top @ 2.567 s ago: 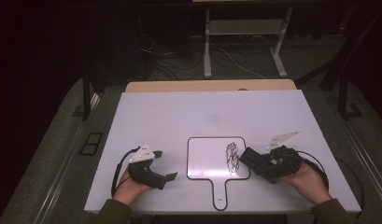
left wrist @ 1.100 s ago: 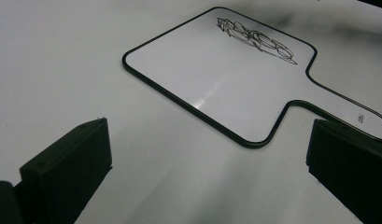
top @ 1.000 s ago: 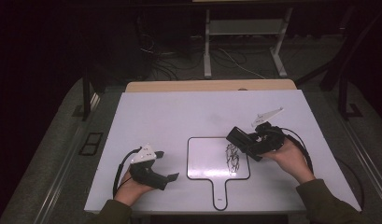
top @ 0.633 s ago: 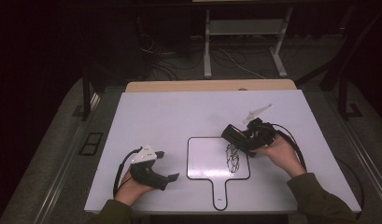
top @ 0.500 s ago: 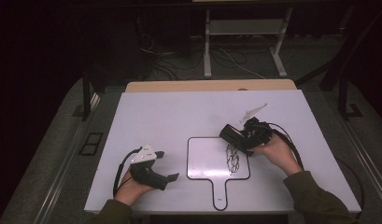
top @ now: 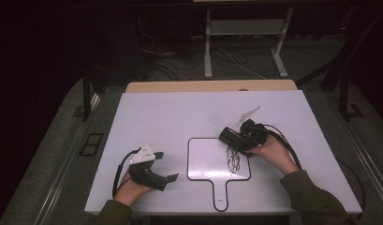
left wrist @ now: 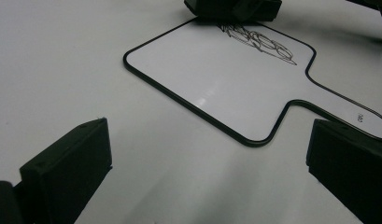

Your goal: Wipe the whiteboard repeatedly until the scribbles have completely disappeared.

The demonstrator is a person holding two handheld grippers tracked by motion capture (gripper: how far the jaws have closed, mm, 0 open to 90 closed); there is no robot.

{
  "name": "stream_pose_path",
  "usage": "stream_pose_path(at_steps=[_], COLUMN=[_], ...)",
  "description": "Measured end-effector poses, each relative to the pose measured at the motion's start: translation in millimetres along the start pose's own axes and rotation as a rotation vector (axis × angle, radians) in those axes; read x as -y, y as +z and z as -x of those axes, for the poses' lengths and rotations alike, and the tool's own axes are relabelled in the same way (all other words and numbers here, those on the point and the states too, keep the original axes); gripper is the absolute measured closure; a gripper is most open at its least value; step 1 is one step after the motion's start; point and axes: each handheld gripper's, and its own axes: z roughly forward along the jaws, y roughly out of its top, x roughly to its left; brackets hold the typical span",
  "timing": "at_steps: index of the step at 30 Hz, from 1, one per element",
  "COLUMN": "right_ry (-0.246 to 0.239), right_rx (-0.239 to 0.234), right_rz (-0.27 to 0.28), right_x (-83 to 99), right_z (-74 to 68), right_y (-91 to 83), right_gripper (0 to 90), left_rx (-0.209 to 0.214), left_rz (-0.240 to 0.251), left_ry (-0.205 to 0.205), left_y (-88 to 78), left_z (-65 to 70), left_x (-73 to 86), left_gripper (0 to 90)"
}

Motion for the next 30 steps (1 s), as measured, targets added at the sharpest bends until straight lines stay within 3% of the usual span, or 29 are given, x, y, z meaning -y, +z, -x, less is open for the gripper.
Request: stream_pose_path(at_steps=[12,14,30], right_ry=[-0.028,-0.051,-0.022], right_rx=[0.019,0.039,0.020], right_rz=[-0.033,-0.042,-0.045], right_x=[1.2,0.8,-0.4], right_z=[-3.2,-3.9,-5.0], right_y=[7.2,8.6,8.4], right_gripper=[38.3,38.3,38.0], left_rx=[-0.001,-0.002,-0.002], left_rz=[-0.004,-0.005,-0.008], left_ry=[0.002,0.003,0.005], left_y=[0.9,1.1,1.5], left_z=[0.7,1.1,1.1], left_x=[0.2,0.3,0.2], left_gripper=[0.0,0.0,0.0])
